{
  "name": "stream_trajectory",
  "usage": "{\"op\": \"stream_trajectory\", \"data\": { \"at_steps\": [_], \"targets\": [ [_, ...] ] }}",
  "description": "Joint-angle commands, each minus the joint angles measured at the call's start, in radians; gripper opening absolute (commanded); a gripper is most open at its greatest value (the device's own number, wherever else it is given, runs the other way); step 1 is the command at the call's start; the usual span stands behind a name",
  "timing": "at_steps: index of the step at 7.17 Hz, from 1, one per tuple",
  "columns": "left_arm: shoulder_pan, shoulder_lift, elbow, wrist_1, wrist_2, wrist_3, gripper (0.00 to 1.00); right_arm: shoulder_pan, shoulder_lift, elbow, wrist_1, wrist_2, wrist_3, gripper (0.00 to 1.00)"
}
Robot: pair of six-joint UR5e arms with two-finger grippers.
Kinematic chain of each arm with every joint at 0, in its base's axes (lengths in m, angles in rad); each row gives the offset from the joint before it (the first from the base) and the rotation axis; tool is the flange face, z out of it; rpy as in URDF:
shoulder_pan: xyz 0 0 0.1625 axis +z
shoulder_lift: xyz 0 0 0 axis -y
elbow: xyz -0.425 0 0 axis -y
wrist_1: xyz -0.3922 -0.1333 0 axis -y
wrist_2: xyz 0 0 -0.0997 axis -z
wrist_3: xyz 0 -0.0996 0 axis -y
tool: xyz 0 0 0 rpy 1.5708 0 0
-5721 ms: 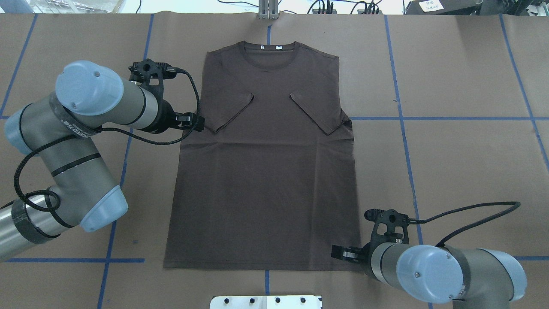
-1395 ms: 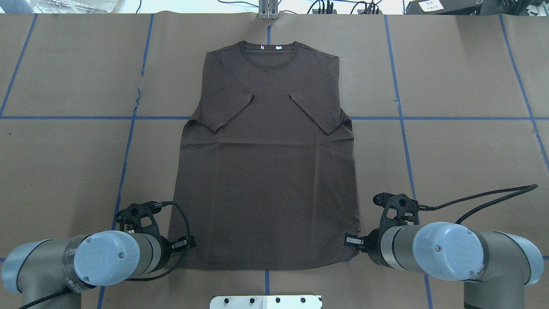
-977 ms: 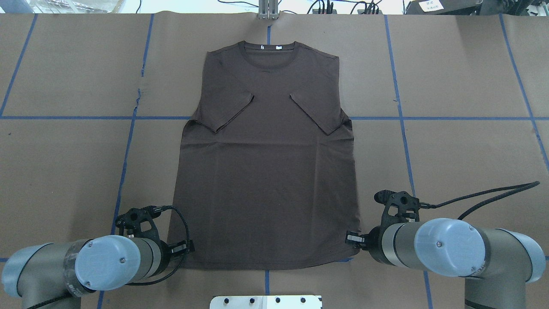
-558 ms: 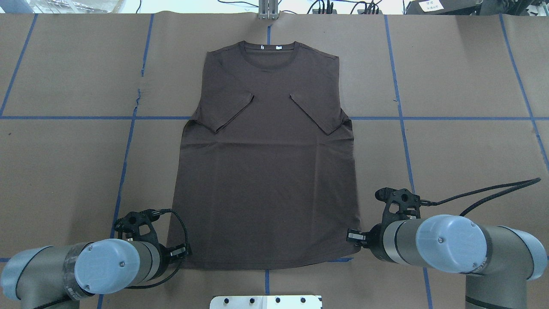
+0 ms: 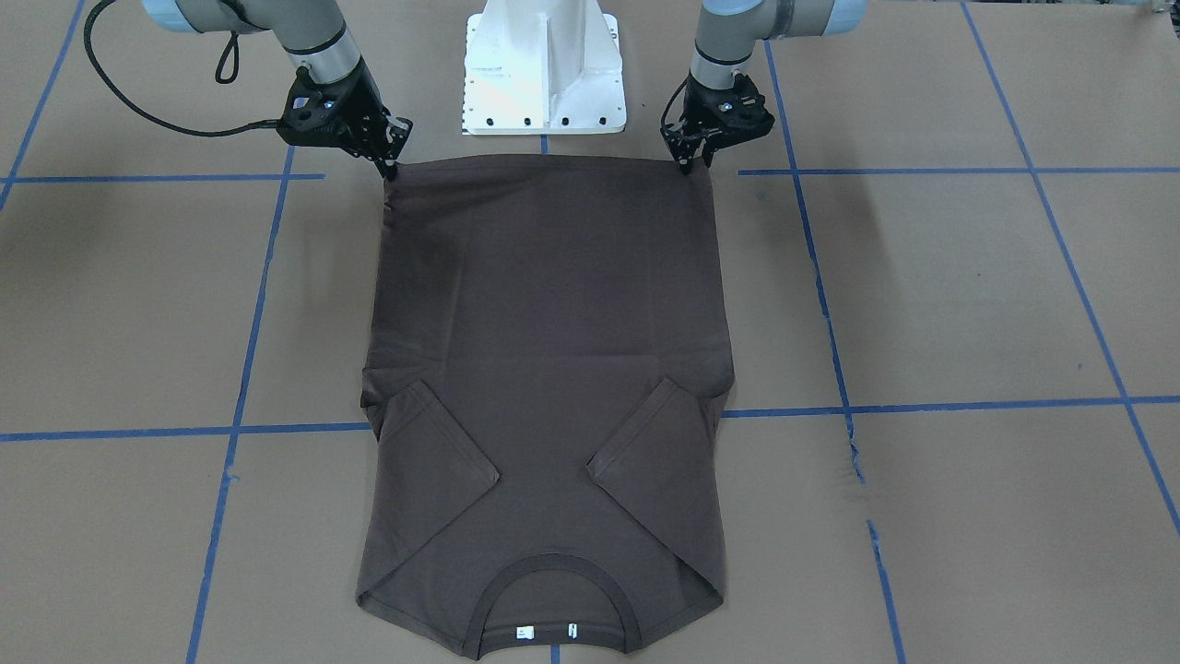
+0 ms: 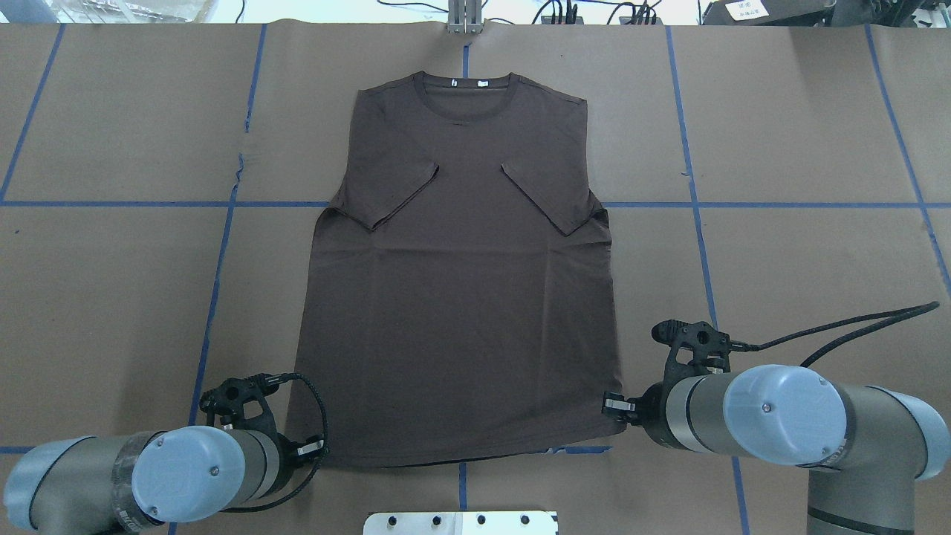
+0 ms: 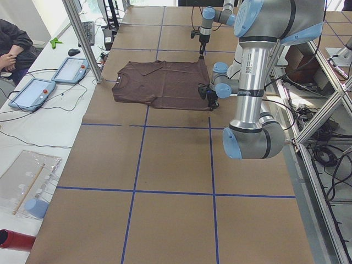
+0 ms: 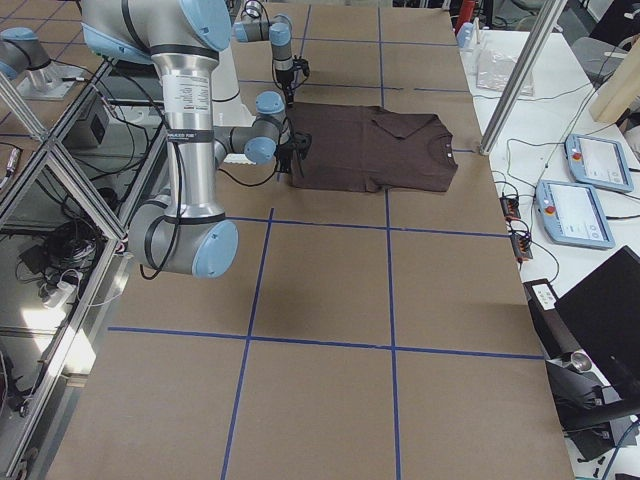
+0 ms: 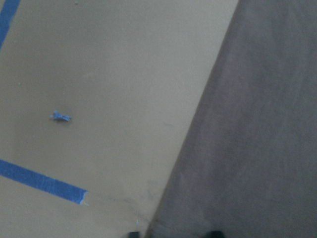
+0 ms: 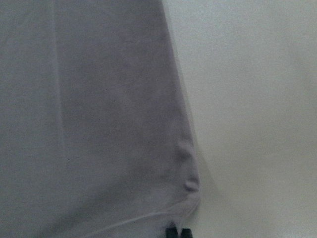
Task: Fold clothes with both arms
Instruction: 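Grasp both hem corners with the left and right grippers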
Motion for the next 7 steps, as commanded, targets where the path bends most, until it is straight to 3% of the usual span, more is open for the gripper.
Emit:
{"op": "stream_trajectory", "data": {
  "at_steps": [1,3,7],
  "targets": [
    [0.009,-0.001,-0.006,0.002,0.0,0.002,0.0,0.005,0.0,0.001,0.0,0.006,-0.004,0.0],
    [0.013,-0.01,-0.08,0.111,-0.002,0.008,0.0,0.014,-0.002,0.007,0.0,0.015,-0.007,0.0],
    [0.018,-0.02,-0.2,0.163,-0.009,0.057,0.0,0.04,-0.044,0.091,-0.006,0.091,-0.076,0.0]
  ]
}}
